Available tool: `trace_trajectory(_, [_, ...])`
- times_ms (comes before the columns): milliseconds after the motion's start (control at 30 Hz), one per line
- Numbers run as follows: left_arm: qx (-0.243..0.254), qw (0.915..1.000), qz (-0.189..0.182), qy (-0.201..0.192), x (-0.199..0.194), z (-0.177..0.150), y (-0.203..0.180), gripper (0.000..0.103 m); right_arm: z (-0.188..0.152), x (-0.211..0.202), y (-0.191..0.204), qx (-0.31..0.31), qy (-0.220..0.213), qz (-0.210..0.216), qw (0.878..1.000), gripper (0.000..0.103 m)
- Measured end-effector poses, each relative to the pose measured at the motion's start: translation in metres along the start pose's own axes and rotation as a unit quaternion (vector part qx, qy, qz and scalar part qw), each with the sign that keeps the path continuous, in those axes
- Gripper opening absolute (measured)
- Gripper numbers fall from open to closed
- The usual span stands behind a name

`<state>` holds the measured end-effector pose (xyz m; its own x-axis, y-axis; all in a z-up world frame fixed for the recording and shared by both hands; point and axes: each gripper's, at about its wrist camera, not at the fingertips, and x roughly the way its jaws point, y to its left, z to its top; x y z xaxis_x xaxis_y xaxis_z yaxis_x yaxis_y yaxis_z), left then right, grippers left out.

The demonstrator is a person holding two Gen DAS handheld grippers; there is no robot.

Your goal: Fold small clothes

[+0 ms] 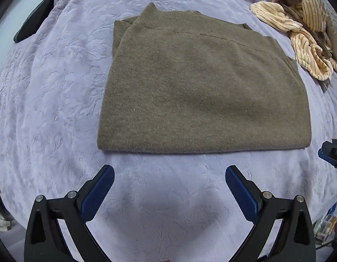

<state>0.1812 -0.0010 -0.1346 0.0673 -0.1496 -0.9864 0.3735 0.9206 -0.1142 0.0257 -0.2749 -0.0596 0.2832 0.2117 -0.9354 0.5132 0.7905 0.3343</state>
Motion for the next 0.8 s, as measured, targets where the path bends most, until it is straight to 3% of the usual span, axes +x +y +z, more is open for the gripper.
trace_trajectory(67, [0.004, 1.0, -0.003, 0.0, -0.003, -0.011, -0.002, 0.102, -0.009, 0.0, 0.008, -0.007, 0.0, -0.006, 1.0, 0.085])
trace_trajectory(167, [0.018, 0.9998, 0.001, -0.004, -0.007, -0.02, -0.005, 0.102, -0.022, -0.001, 0.018, -0.017, -0.002, -0.014, 1.0, 0.096])
trace_trajectory(800, [-0.001, 0.9984, -0.053, 0.02, -0.011, -0.049, 0.039, 0.102, -0.077, 0.016, 0.076, -0.037, 0.038, -0.041, 0.998, 0.096])
